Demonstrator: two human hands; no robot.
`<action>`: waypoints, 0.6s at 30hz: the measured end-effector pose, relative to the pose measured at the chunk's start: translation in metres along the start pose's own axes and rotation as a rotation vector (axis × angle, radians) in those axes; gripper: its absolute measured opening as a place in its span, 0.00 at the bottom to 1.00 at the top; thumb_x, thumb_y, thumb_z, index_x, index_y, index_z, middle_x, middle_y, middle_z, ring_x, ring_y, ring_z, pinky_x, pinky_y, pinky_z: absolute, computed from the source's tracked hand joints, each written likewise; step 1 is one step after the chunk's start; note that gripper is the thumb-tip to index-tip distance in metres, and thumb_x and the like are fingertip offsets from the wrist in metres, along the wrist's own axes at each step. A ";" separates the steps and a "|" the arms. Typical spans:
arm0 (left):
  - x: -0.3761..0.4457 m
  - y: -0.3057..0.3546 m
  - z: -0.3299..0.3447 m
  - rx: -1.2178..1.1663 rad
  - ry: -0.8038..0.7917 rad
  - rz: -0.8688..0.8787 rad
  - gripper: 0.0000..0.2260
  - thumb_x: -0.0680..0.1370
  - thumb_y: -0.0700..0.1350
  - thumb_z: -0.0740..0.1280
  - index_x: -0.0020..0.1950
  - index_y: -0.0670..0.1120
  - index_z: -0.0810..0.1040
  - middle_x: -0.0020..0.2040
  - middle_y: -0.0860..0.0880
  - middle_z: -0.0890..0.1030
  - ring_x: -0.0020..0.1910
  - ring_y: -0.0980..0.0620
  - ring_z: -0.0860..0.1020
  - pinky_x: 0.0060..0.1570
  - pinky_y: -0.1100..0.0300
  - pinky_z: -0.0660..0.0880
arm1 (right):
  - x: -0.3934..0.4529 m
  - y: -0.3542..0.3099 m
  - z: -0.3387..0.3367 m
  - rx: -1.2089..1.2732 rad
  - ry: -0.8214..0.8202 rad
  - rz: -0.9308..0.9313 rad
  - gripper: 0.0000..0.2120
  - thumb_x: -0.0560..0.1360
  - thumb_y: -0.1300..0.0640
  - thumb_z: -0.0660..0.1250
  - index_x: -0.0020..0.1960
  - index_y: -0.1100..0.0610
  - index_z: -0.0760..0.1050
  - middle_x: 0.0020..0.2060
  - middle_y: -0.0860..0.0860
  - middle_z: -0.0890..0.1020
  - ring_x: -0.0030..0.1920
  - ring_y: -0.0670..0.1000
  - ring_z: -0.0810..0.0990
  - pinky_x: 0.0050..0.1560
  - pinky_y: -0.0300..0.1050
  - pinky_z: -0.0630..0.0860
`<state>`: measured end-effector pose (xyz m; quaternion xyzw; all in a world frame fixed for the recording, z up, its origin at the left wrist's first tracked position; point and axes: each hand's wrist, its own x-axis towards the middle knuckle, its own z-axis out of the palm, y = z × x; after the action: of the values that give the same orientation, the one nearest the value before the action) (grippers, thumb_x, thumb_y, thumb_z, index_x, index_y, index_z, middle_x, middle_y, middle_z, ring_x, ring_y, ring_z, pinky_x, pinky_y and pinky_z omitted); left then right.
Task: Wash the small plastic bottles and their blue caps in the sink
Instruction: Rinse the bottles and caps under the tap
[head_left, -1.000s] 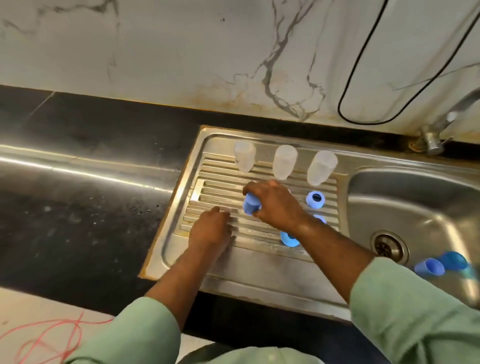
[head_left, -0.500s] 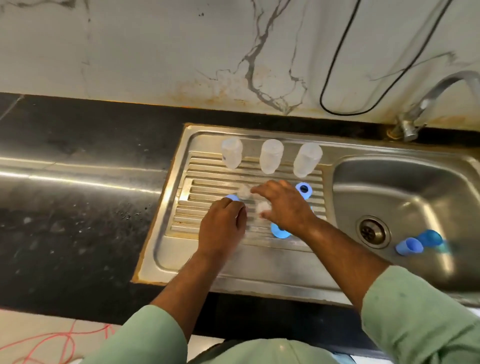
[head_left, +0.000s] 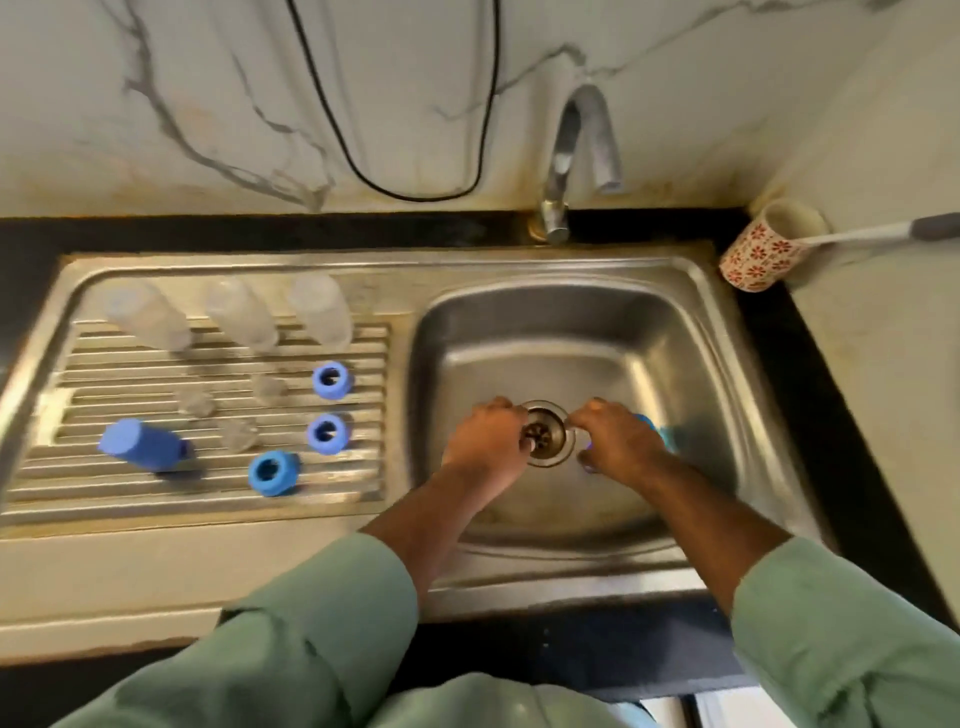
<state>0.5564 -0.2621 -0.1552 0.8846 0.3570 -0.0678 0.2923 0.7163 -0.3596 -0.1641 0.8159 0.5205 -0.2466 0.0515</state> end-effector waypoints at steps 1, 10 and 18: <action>0.009 0.009 0.011 -0.007 -0.029 -0.039 0.15 0.79 0.48 0.65 0.64 0.50 0.78 0.62 0.46 0.77 0.61 0.44 0.75 0.60 0.50 0.75 | 0.002 0.018 0.006 -0.044 -0.058 0.000 0.23 0.74 0.55 0.70 0.68 0.48 0.72 0.62 0.52 0.72 0.61 0.57 0.75 0.59 0.50 0.74; 0.056 0.041 0.054 -0.015 -0.098 -0.291 0.13 0.78 0.45 0.67 0.61 0.50 0.81 0.58 0.46 0.81 0.55 0.46 0.79 0.46 0.57 0.73 | 0.037 0.070 0.049 -0.104 -0.289 -0.175 0.17 0.81 0.59 0.56 0.70 0.54 0.67 0.62 0.57 0.71 0.58 0.61 0.77 0.53 0.52 0.73; 0.106 0.052 -0.025 -0.612 0.396 -0.437 0.12 0.78 0.43 0.70 0.61 0.47 0.82 0.58 0.47 0.83 0.57 0.50 0.81 0.57 0.61 0.74 | 0.057 0.050 0.014 0.539 0.113 -0.217 0.26 0.69 0.61 0.74 0.66 0.55 0.75 0.59 0.53 0.76 0.58 0.55 0.77 0.59 0.51 0.74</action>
<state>0.6669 -0.2151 -0.1451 0.6566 0.5890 0.1522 0.4458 0.7740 -0.3399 -0.2108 0.7521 0.5226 -0.3342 -0.2226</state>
